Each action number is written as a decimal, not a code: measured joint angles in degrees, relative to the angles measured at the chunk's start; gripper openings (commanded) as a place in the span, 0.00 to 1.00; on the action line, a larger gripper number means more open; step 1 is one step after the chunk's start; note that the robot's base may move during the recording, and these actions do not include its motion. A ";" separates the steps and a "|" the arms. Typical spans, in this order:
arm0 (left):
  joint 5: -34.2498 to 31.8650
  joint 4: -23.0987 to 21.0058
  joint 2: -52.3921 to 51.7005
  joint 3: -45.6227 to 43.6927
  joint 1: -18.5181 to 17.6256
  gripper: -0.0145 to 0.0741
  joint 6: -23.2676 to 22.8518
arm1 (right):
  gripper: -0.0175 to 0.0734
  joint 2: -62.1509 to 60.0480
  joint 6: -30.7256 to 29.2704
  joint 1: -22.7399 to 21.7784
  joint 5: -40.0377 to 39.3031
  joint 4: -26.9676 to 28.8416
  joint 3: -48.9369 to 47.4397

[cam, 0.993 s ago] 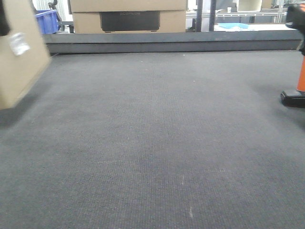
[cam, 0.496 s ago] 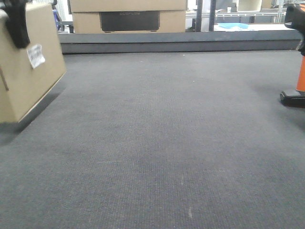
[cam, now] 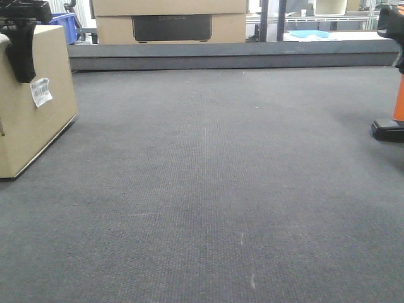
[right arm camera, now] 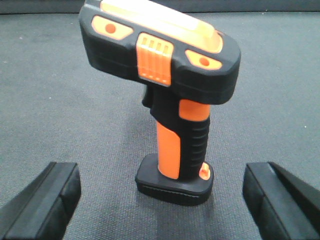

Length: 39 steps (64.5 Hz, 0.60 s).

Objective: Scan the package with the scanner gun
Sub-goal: 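Lower the box back to the table edge and open the left gripper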

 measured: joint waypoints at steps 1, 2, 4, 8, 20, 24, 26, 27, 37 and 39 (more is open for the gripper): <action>0.00 0.00 0.00 0.00 0.00 0.60 0.00 | 0.82 0.00 0.00 0.00 0.00 0.00 0.00; 0.00 0.00 0.00 0.00 0.00 0.64 0.00 | 0.82 0.00 0.00 0.00 0.00 0.00 0.00; 0.13 0.00 0.00 0.00 0.00 0.69 0.00 | 0.82 0.00 0.00 0.00 0.00 0.00 0.00; 0.64 0.00 0.00 0.00 0.00 0.77 0.00 | 0.82 0.00 0.00 0.00 0.00 0.00 0.00; 2.17 0.60 0.00 0.00 0.00 0.81 -0.12 | 0.82 0.00 0.00 0.00 0.00 0.00 0.00; 2.26 0.96 -0.12 -0.08 0.00 0.81 -0.12 | 0.82 0.00 0.00 0.00 0.00 0.00 0.00; 2.26 1.09 -0.27 -0.12 0.00 0.81 -0.12 | 0.82 0.00 0.00 0.00 0.00 0.00 0.00; 2.26 1.09 -0.43 -0.23 0.00 0.81 -0.12 | 0.82 0.00 0.00 0.00 0.00 0.00 0.00; 2.31 1.19 -4.35 -0.93 0.00 0.77 -0.12 | 0.82 0.00 0.00 0.00 0.00 0.00 0.00; 2.31 1.19 -5.46 -0.97 0.00 0.76 -0.12 | 0.82 0.00 0.00 0.00 0.00 0.00 0.00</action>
